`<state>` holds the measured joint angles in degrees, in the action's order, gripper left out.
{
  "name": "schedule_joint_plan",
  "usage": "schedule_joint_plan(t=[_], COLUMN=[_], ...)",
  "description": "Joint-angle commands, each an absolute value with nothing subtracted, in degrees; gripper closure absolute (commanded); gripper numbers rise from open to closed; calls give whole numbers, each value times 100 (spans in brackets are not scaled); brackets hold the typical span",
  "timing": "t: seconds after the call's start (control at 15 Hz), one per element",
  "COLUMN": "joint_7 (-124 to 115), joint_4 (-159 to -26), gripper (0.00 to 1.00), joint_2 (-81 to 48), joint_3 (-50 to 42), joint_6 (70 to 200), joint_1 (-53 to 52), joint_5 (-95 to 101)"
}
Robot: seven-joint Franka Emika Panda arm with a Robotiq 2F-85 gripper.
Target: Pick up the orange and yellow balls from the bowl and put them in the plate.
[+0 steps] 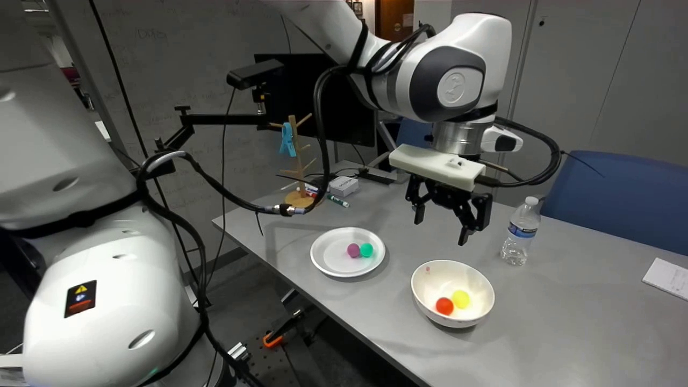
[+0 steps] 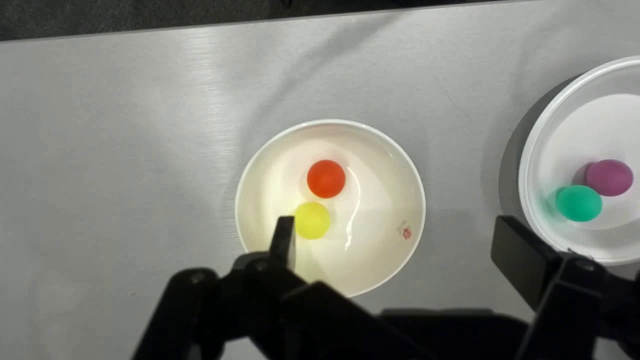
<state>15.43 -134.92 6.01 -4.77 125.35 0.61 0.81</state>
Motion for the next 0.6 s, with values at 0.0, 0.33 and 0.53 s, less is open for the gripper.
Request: schedule_joint_plan(t=[0.0,0.33,0.53], joint_7=[1533,1379,1089], joint_4=[-13459,-13307,-13168], gripper=[0,0,0], joint_2=[551,289,-131], joint_3=[-424,-420,-386], joint_6=[12536,12641,12947], joint_1=[114,134,133], joint_5=[66,129,240])
